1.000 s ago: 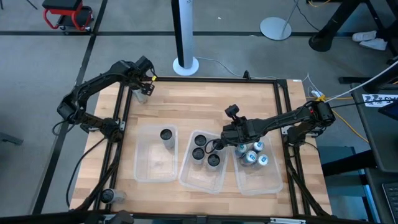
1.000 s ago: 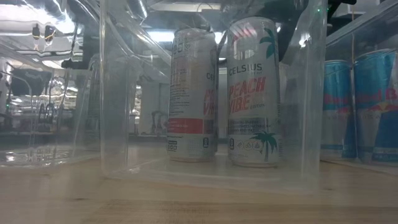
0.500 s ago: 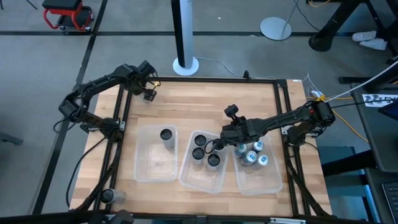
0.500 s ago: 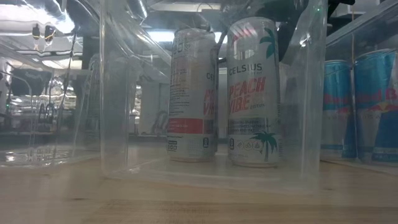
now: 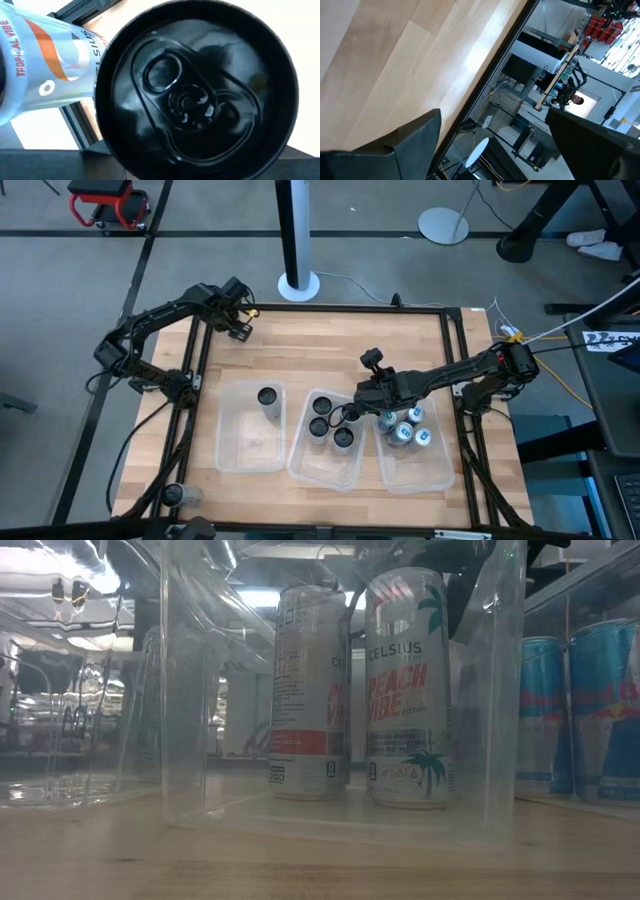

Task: Sort soda cans
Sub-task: Put the middle white-yellow soda can into the left transparent bin

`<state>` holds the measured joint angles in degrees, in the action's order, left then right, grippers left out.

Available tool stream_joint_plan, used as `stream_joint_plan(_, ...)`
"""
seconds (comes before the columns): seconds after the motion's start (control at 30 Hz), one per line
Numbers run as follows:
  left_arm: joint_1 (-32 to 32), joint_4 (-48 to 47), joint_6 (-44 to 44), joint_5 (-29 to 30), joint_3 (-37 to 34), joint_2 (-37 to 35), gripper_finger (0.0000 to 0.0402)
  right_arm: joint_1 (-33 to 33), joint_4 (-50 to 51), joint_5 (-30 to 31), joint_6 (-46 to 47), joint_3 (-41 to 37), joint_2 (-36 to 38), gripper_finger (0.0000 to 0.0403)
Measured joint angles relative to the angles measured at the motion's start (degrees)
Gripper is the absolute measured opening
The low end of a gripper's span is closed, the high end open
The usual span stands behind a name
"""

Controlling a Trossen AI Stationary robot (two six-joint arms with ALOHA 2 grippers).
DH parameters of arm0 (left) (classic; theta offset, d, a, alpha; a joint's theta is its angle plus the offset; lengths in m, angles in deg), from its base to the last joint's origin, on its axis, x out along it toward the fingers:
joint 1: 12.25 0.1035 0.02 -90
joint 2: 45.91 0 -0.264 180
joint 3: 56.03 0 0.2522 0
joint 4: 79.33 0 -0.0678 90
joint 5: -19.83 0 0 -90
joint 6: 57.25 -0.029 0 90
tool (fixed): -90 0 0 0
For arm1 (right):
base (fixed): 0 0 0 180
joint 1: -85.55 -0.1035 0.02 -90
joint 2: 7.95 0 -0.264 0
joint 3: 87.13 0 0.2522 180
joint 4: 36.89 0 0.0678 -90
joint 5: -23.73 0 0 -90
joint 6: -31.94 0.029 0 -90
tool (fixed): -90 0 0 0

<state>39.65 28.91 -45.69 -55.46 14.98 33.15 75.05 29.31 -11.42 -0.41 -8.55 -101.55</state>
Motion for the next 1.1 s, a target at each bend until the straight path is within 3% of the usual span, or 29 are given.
stream_joint_plan(0.13,0.0,-0.1,0.0,0.3,0.0,0.0,0.0224,0.0,0.0,0.0,-0.1,0.0,0.0,0.0364)
stream_joint_plan(0.57,0.0,-0.3,-0.1,0.8,0.1,-0.1,0.0355,0.0,-0.1,0.0,-0.5,0.0,0.0,0.0364)
stream_joint_plan(1.1,0.0,0.6,-1.1,3.3,4.2,0.0,0.0363,0.0,-0.3,-0.1,-0.6,0.0,0.0,0.0364)
